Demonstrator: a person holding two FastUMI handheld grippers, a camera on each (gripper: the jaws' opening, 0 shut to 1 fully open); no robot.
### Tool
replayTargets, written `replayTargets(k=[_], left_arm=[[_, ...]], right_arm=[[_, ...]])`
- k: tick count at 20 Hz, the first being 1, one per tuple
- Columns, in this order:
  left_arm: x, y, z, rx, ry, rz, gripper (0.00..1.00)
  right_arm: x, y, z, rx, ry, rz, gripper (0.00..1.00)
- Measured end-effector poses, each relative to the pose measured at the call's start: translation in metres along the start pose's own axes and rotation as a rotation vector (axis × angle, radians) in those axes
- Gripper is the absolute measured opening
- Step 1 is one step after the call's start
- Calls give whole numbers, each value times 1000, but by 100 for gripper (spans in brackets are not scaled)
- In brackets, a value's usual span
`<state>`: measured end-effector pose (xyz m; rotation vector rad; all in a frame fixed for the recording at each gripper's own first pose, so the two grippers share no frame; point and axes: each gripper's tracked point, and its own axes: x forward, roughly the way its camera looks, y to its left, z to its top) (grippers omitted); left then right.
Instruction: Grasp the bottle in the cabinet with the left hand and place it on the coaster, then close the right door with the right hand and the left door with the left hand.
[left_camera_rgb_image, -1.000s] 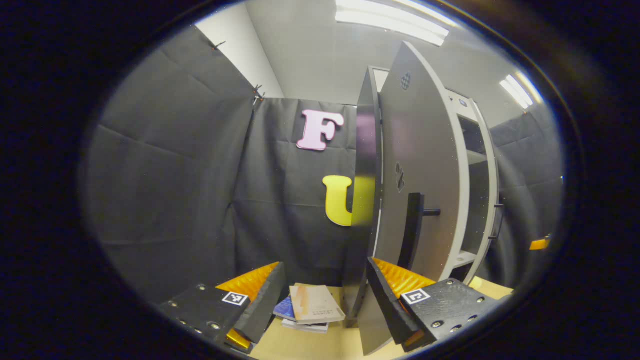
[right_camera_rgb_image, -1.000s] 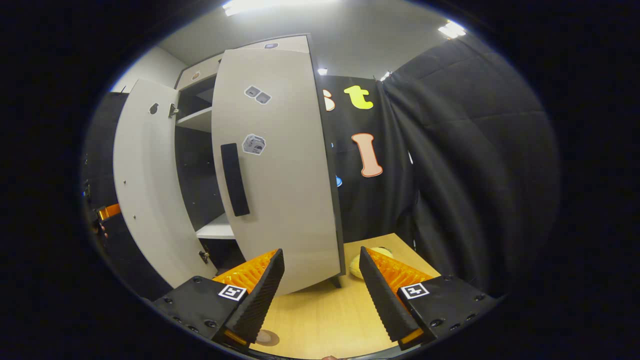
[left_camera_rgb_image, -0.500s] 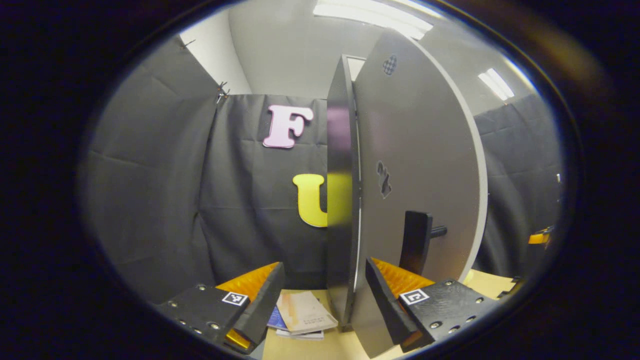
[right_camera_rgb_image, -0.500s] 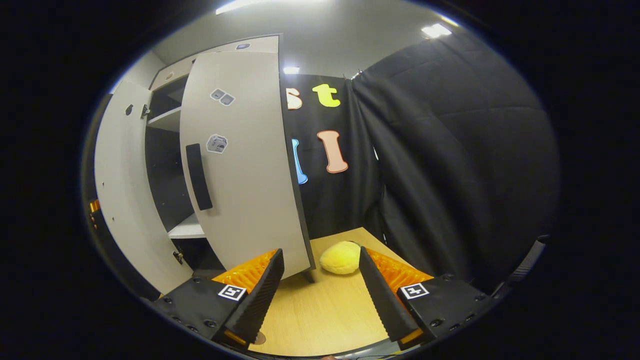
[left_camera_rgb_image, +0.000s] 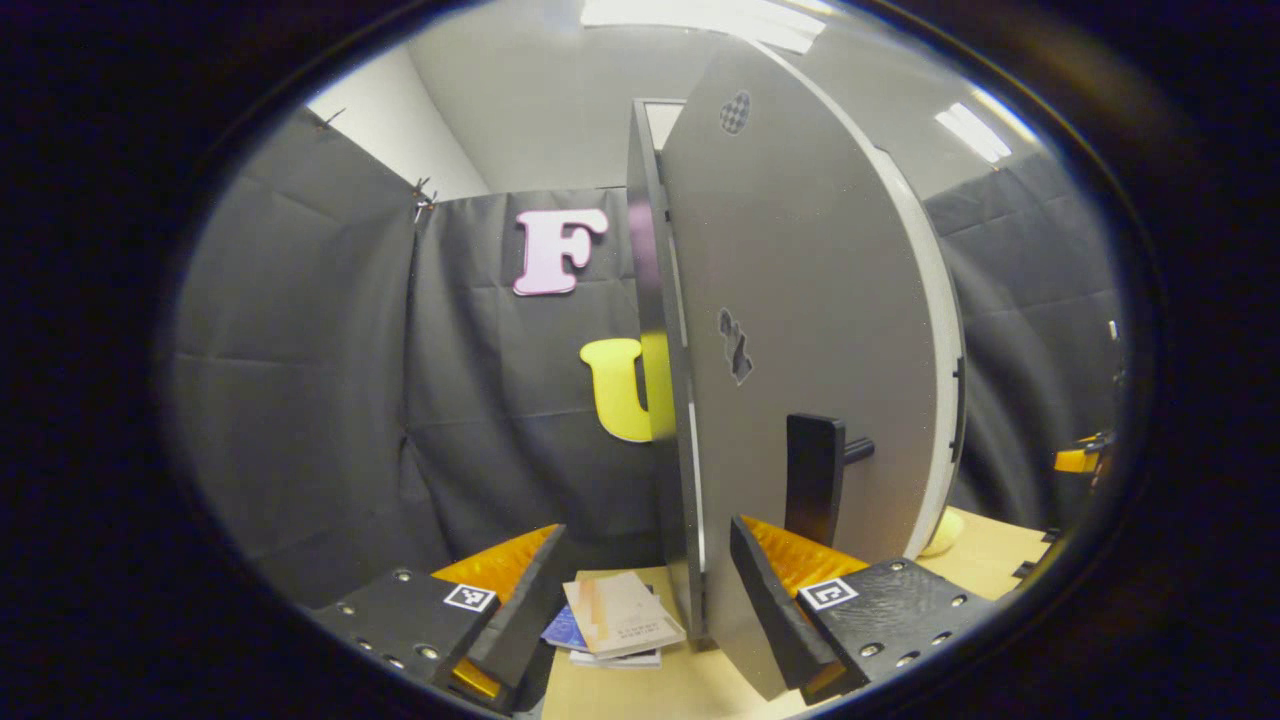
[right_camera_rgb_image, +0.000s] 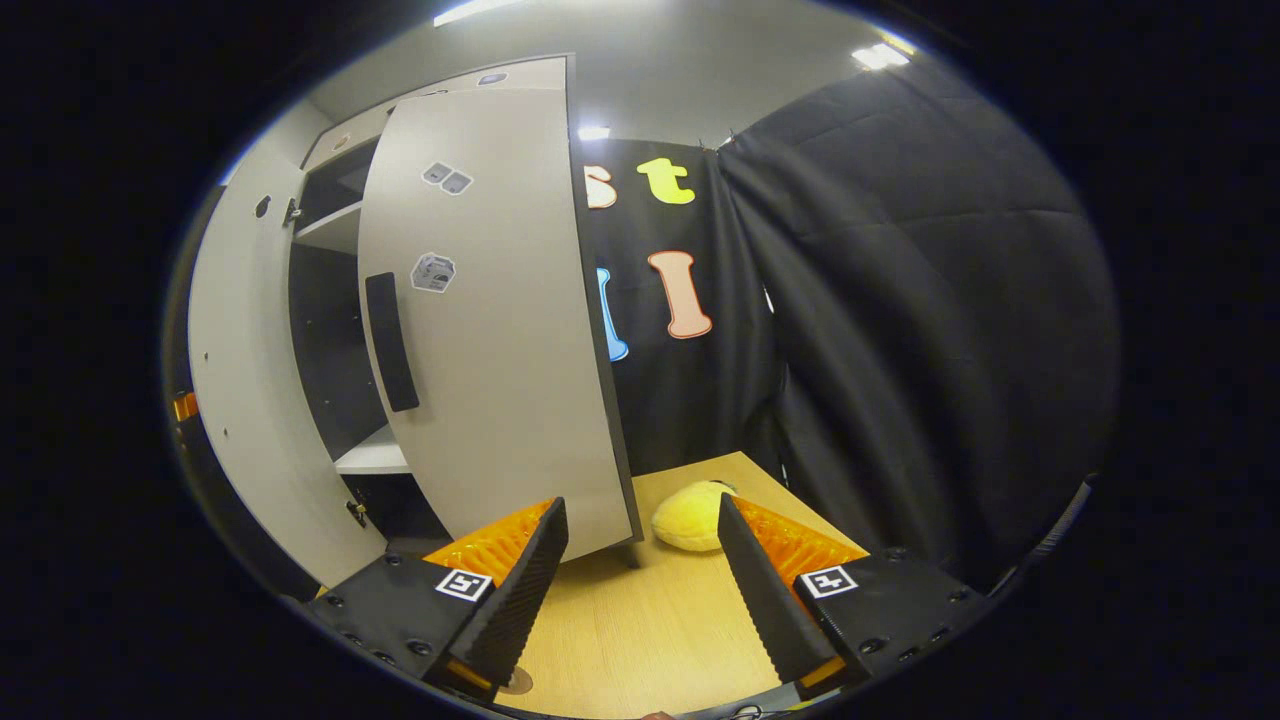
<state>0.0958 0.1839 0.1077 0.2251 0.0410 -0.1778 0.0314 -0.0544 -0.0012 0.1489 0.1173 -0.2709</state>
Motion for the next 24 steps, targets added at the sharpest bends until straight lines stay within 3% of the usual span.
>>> replayTargets(k=[10,16,20,24], left_arm=[[-8,-57,11,40,9,163,100],[5,-113,10,53,25,111,100],[21,-169,2,-71,29,1,100],[16,-178,8,-150,-9,-19,100]], right_arm=[[48,2,9,-21,37,155,96],[59,-7,6,-12,45,180,96],[57,-16,-1,4,57,171,96],[57,-26,8,12,32,145,96]])
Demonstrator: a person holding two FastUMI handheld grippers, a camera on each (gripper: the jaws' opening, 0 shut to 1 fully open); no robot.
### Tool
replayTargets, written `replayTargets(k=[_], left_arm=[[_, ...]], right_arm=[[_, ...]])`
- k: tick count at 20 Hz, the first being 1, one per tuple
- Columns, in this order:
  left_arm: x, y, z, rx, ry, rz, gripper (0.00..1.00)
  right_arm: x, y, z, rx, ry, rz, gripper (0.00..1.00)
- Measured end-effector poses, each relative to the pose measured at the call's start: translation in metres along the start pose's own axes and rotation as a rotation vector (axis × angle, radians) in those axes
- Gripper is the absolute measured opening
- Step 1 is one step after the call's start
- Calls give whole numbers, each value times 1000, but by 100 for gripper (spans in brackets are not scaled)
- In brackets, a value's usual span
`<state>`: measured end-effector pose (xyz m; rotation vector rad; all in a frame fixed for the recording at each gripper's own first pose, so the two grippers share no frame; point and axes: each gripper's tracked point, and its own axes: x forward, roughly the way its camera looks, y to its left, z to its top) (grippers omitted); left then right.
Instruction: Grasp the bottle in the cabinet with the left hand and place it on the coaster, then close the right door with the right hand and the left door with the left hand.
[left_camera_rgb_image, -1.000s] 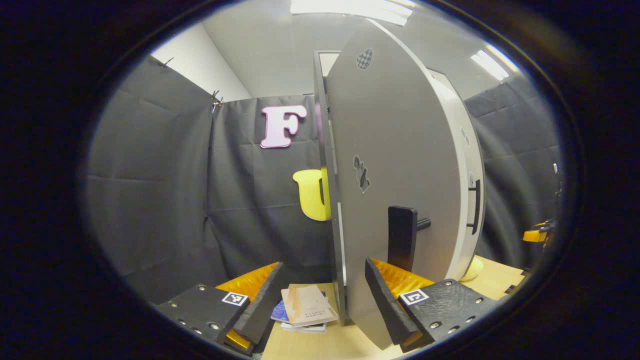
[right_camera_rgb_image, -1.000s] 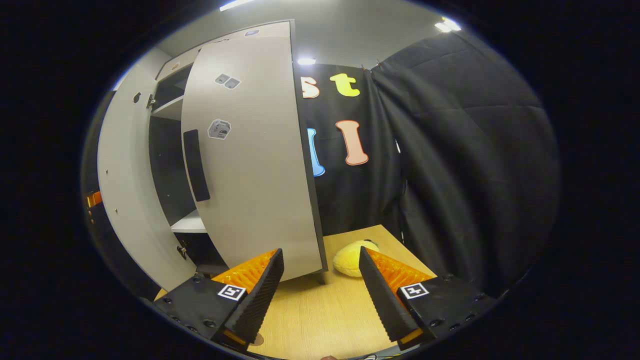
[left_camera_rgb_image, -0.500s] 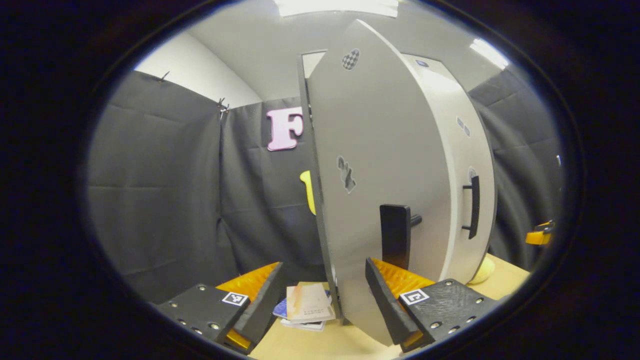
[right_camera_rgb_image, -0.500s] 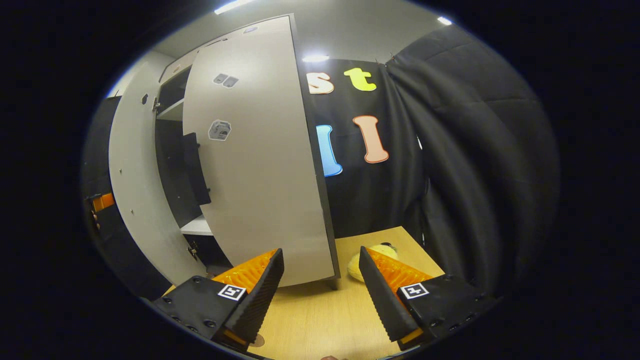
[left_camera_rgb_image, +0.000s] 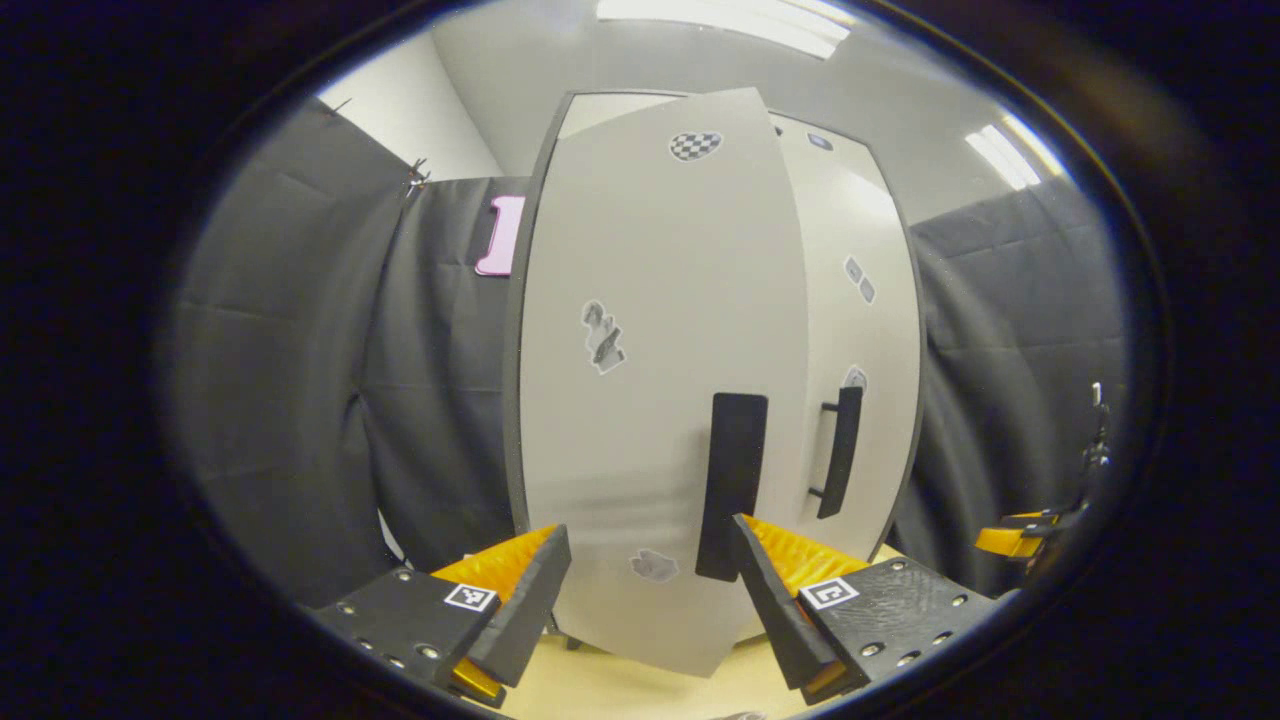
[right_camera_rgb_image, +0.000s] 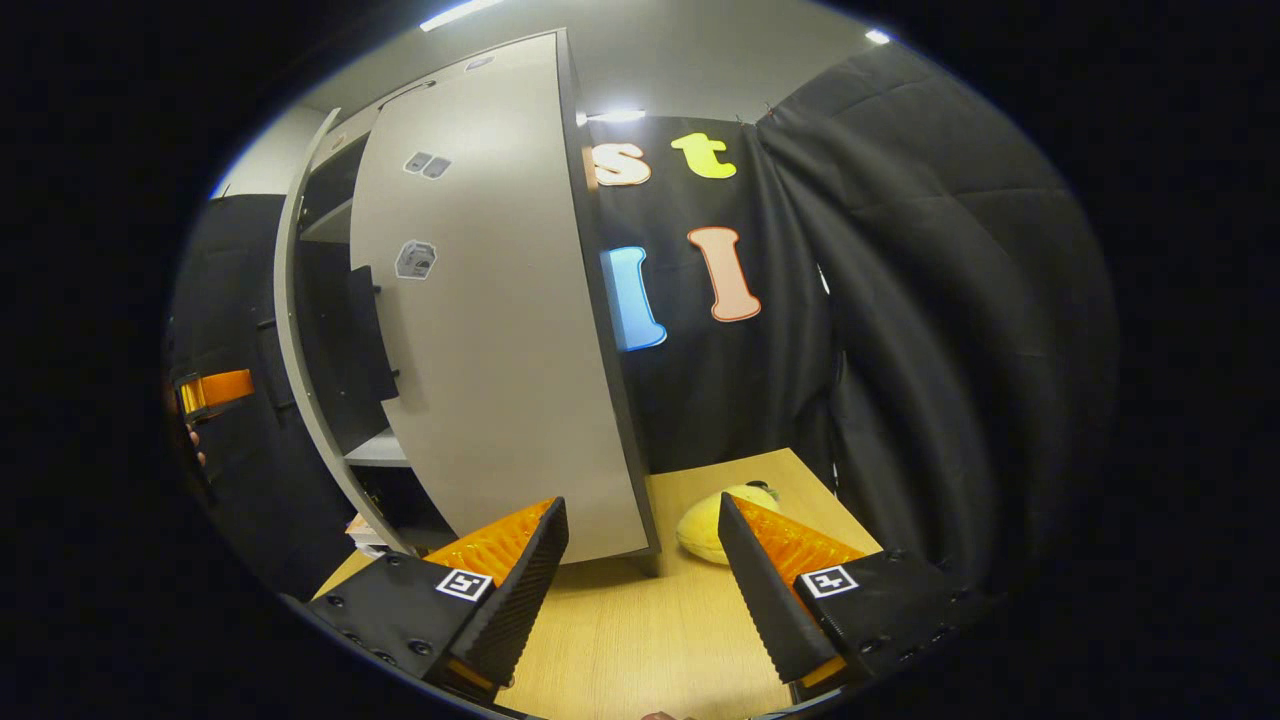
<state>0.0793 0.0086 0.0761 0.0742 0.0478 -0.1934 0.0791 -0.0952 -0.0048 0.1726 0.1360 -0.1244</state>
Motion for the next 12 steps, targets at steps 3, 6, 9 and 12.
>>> replayTargets(k=[3,6,9,12], left_arm=[[-3,1,6,-48,-45,-9,100],[-9,9,18,-107,-104,8,100],[-14,22,26,-83,-145,47,99],[-25,54,31,11,-156,121,99]], right_arm=[[0,1,12,10,-39,-16,96],[-3,5,31,2,-97,-43,92],[-3,3,51,-7,-143,-119,96],[-5,11,74,-15,-203,-137,96]])
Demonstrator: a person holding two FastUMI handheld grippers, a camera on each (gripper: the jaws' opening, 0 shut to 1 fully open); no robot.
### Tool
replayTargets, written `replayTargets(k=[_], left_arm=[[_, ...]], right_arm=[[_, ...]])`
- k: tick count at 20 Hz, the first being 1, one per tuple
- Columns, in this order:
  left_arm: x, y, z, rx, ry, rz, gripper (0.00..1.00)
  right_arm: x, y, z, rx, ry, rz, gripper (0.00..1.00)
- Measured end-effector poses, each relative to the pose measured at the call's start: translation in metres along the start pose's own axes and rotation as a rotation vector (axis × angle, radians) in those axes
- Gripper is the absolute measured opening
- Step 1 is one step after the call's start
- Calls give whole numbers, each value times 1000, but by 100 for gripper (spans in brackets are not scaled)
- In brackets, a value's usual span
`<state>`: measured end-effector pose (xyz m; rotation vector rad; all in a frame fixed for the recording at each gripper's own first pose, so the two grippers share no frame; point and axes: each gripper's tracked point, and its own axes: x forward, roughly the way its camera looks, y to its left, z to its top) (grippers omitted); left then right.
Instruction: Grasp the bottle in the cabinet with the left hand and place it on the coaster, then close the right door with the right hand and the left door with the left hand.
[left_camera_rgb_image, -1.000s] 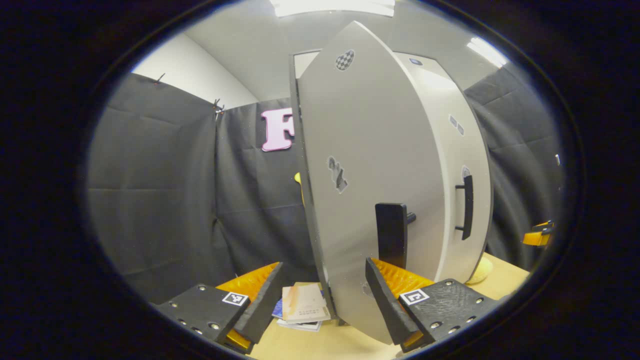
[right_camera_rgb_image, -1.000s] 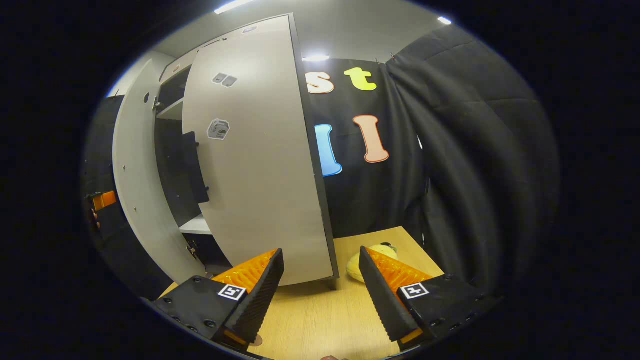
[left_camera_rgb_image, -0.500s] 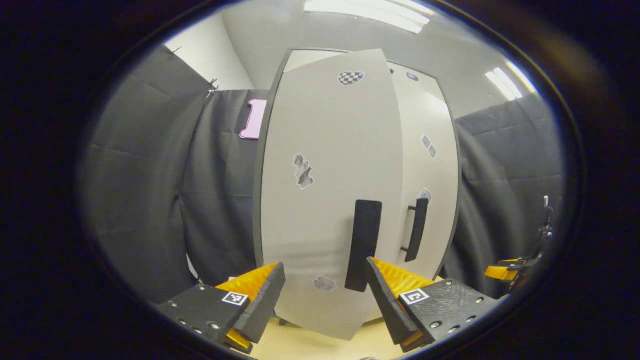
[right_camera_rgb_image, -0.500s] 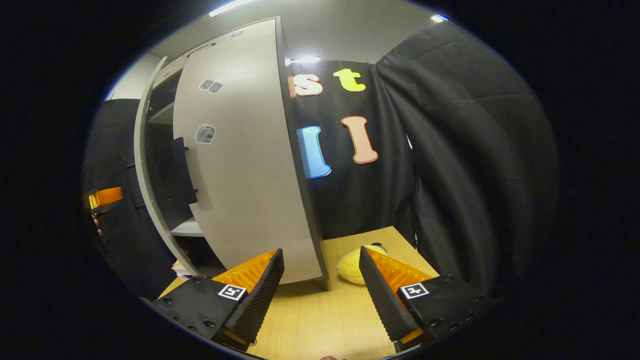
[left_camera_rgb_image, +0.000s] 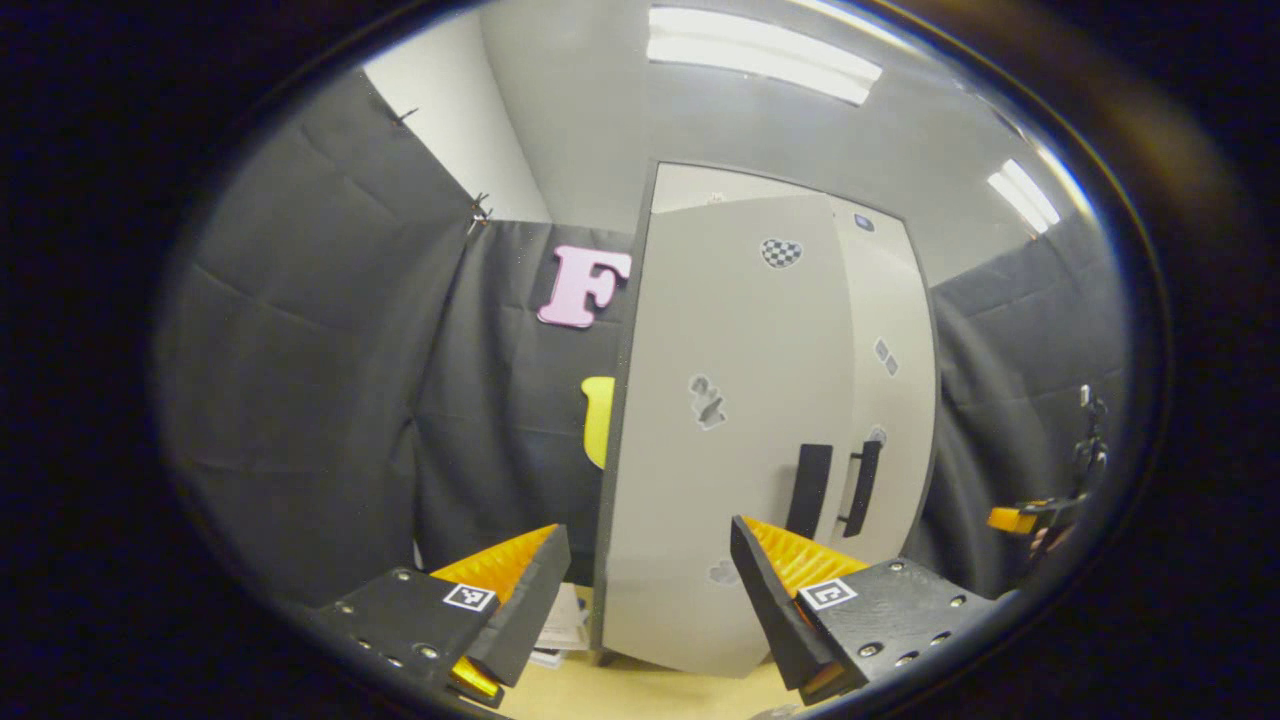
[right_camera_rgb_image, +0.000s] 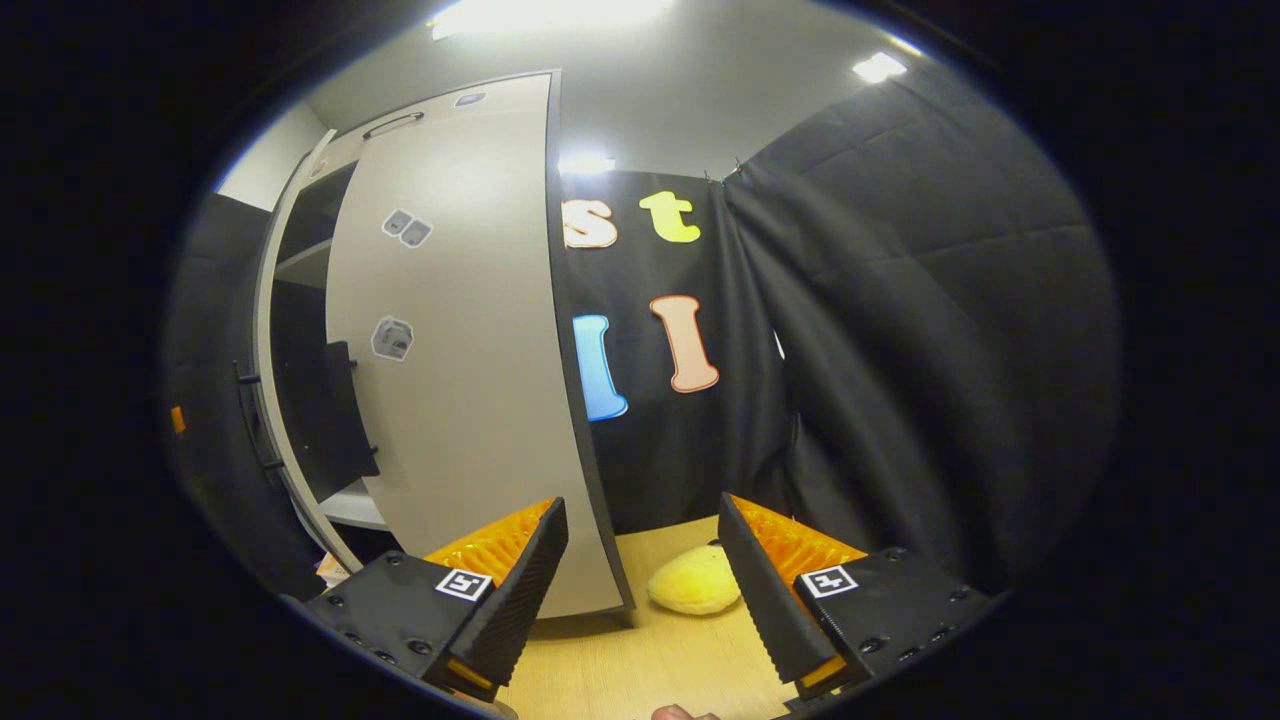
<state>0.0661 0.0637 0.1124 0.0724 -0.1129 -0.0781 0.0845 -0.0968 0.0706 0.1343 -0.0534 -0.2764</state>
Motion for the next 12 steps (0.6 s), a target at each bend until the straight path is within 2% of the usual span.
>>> replayTargets(k=[3,6,7,9,10,11,12], left_arm=[[-5,16,10,37,-32,54,99],[-5,19,14,14,-60,86,99],[-5,19,15,6,-62,82,100],[-7,19,12,16,-44,75,93],[-7,18,9,30,-24,61,99],[-7,15,5,39,-2,38,99],[-9,13,1,35,17,18,100]], right_arm=[[0,16,9,-26,7,44,96],[-3,33,18,-33,21,83,96],[-3,40,20,-33,19,94,96],[-2,50,25,-37,5,103,96],[-1,55,25,-43,4,104,96],[-1,62,21,-46,15,110,92],[-1,70,15,-47,38,118,92]])
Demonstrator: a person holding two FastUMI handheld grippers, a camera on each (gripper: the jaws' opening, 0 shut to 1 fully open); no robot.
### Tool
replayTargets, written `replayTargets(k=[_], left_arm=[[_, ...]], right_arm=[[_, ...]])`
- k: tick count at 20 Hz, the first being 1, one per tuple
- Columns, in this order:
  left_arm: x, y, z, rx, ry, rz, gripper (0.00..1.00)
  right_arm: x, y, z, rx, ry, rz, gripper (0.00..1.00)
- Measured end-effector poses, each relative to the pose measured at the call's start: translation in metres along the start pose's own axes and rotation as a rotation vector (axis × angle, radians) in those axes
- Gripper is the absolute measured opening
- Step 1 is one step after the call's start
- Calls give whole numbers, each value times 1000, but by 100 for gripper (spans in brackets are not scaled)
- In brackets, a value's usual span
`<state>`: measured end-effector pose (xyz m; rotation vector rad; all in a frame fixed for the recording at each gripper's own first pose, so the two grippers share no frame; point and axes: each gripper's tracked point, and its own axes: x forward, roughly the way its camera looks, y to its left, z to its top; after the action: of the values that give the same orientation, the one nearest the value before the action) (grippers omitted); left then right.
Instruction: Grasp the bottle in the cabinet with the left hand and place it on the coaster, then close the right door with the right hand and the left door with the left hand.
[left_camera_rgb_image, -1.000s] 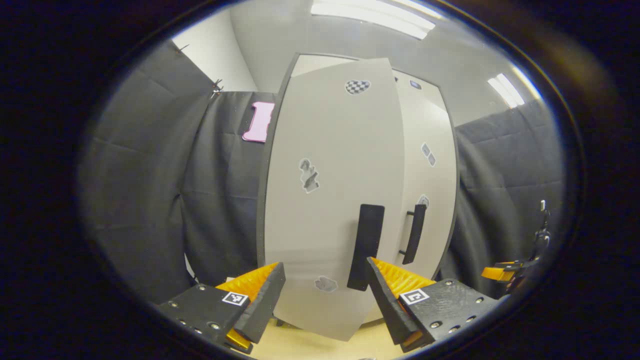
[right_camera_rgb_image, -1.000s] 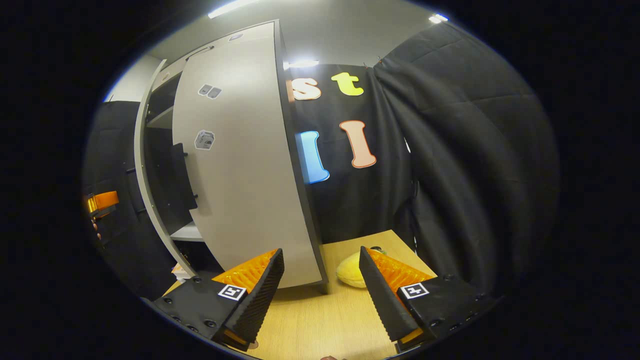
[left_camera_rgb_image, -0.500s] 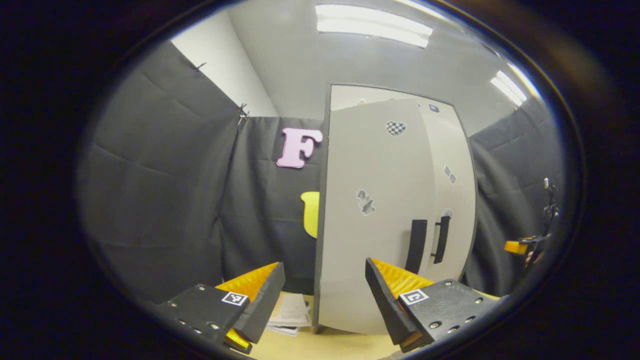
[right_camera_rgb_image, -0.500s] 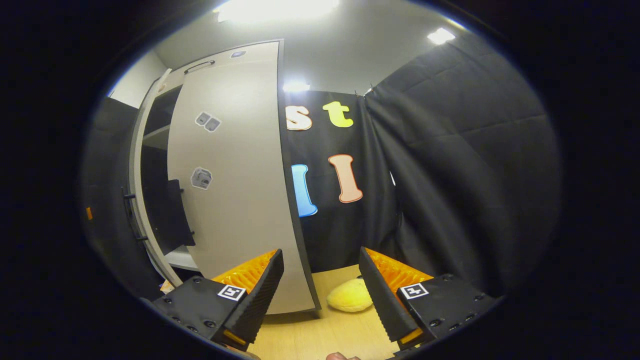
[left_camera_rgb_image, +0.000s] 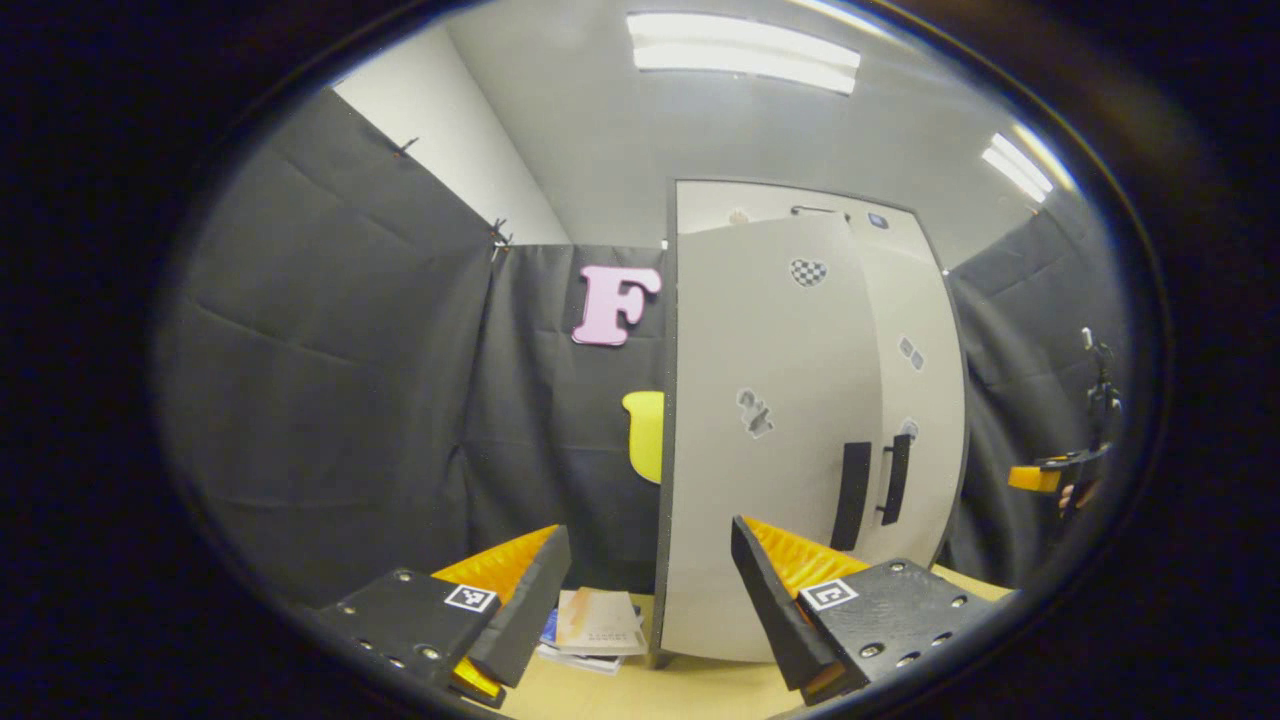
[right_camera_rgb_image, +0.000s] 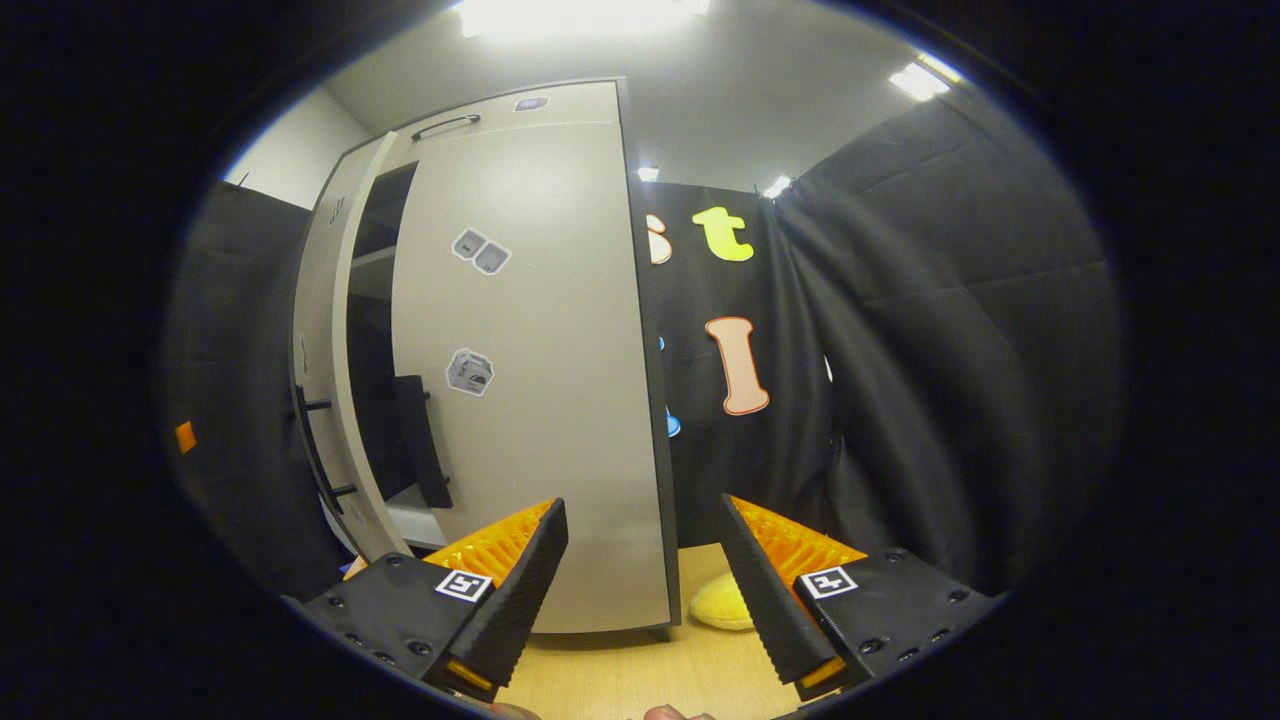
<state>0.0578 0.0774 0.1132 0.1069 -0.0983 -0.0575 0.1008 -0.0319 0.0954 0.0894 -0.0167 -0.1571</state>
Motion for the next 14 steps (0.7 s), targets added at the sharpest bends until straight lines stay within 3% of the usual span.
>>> replayTargets(k=[1,2,3,4,5,6,7,9,14], left_arm=[[-2,-3,-1,-11,8,-15,93],[-3,-8,-3,-30,17,-27,93],[-3,-13,-8,-46,30,-33,100],[-5,-15,-10,-42,44,-34,100],[-7,-11,-12,-19,56,-24,100],[-8,-6,-14,13,66,-10,94],[-9,1,-15,43,77,-1,99],[-14,7,-15,71,92,4,100],[-19,12,-14,39,90,10,100]], right_arm=[[0,8,-6,3,23,9,96],[1,16,-9,1,36,24,92],[2,23,-13,-3,53,30,96],[2,26,-16,-7,66,29,92],[2,30,-17,-8,76,25,96],[1,33,-17,-6,80,23,92],[1,36,-17,2,81,17,96],[0,41,-13,27,68,7,96],[-7,62,-16,38,59,4,96]])
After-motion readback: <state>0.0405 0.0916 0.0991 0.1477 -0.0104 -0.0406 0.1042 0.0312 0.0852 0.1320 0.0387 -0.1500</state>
